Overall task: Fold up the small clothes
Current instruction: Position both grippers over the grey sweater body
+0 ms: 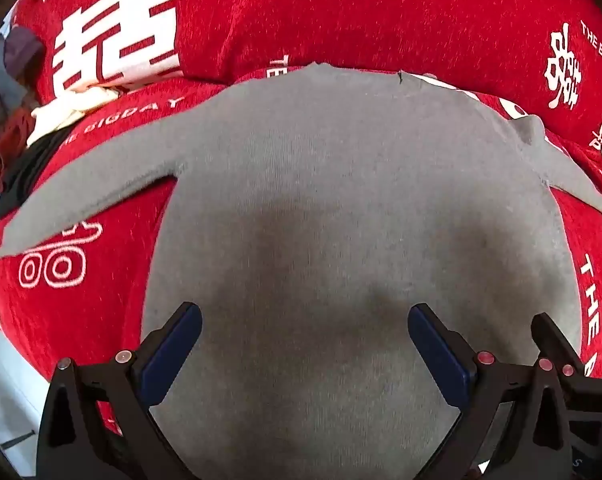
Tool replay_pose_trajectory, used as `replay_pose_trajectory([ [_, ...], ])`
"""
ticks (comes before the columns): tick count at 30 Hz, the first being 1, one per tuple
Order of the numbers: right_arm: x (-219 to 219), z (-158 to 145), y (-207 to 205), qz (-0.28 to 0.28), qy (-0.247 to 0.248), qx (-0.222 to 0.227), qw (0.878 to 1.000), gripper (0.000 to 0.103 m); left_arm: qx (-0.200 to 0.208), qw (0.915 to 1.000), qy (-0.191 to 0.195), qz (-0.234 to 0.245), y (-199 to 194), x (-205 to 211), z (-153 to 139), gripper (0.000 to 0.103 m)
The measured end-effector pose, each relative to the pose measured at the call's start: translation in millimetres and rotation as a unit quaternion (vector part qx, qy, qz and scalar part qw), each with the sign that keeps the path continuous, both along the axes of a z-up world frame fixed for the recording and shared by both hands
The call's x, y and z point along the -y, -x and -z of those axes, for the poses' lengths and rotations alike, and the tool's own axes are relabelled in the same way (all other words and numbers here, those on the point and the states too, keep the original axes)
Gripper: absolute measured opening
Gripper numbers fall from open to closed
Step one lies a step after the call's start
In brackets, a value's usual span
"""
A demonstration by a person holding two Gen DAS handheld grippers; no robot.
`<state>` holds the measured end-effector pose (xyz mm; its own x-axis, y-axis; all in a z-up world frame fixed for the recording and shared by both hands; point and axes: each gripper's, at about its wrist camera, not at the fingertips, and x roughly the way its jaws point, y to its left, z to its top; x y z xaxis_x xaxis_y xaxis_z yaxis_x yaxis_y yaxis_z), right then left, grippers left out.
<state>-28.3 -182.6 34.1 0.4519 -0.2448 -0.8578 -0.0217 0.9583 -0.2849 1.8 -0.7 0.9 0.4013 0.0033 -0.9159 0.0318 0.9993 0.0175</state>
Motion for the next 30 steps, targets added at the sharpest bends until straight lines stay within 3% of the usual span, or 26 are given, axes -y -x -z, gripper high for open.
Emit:
replay_pose_trajectory([
  [9, -5.2, -14.1, -10.6, -0.011, 0.054, 0.033, 0.998, 0.103, 0.008, 0.9999, -0.009, -0.001, -7.7, -1.3, 0.4, 0.103],
  [15, -11.1, -10.6, -18.1, -0.017, 0.077, 0.037, 0.996, 0.103, -0.009, 0.9998, -0.017, -0.003, -20.3, 0.0, 13.4, 0.103],
  [20, -13.8, -12.6, -22.7, -0.031, 0.078, 0.047, 0.995, 0.103, 0.004, 0.9993, -0.03, -0.02, -20.5, -1.0, 10.4, 0.103],
  [30, -13.0, -27.1, -28.8, -0.042, 0.065, 0.061, 0.995, 0.103, 0.005, 0.9997, -0.01, -0.023, -19.6, 3.0, -4.5, 0.103],
])
